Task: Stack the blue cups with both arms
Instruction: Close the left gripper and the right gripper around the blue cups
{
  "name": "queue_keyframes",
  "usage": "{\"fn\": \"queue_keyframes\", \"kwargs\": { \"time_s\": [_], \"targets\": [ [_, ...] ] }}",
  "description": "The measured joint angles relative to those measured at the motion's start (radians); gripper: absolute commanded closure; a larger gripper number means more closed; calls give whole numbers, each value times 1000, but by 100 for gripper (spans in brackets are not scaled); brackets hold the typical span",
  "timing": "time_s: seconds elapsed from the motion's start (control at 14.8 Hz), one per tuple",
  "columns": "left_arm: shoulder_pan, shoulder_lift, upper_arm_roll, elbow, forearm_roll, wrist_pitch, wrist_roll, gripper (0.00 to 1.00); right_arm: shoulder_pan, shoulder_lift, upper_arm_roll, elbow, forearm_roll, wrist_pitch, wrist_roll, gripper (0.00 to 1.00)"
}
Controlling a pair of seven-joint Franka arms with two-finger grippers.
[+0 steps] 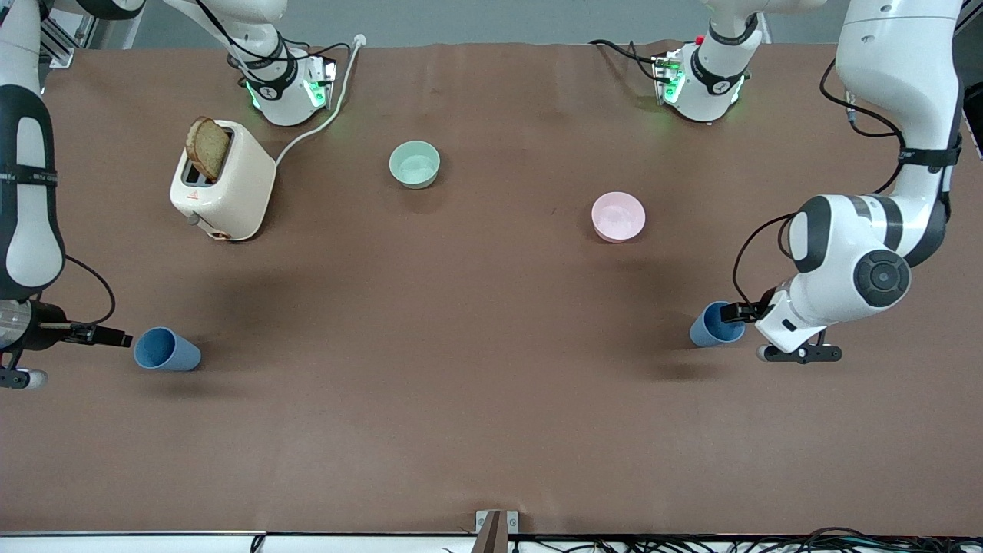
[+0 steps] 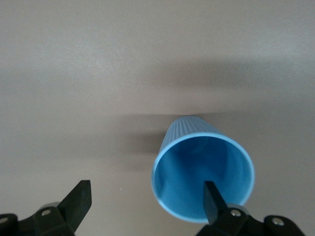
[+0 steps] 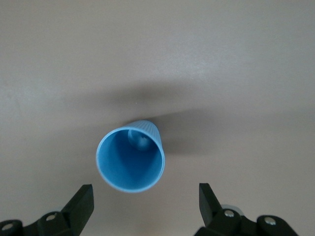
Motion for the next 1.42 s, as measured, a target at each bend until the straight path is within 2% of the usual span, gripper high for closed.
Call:
{"fn": "queue_keyframes", "kwargs": {
  "time_s": [0.07,0.14,0.2,0.41,0.54,0.75,0.88,0.95,1.15,1.29,1.42],
  "targets": [
    [0,7,0,-9,0,15,0,0,-7,8,0,-20,6,37,-11,11],
    [0,14,0,-12,0,23,0,8,-13,17,0,-40,8,69,-20,14],
    [0,20,0,-13,0,27,0,32,-18,27,0,-53,11,88,-26,17],
    [-7,26,-1,-13,0,29,1,68,-20,53,0,-63,45,111,-30,26],
    [-12,26,-1,-13,0,29,1,88,-21,67,0,-63,52,124,-31,38],
    [-12,26,-1,-13,0,29,1,99,-23,80,0,-63,58,127,-32,73],
    [-13,24,-3,-10,0,29,1,99,-23,82,0,-63,59,127,-33,90],
    [-14,22,-3,-8,0,29,1,99,-23,82,0,-63,59,127,-33,94],
    [-29,15,-4,23,0,4,2,99,-23,82,3,-62,60,129,-33,97],
    [-48,-2,-11,117,0,-117,5,99,-23,81,6,-58,60,129,-35,98],
    [-73,-23,-43,254,0,-258,8,99,-21,69,9,-49,60,129,-38,98]
  ]
}}
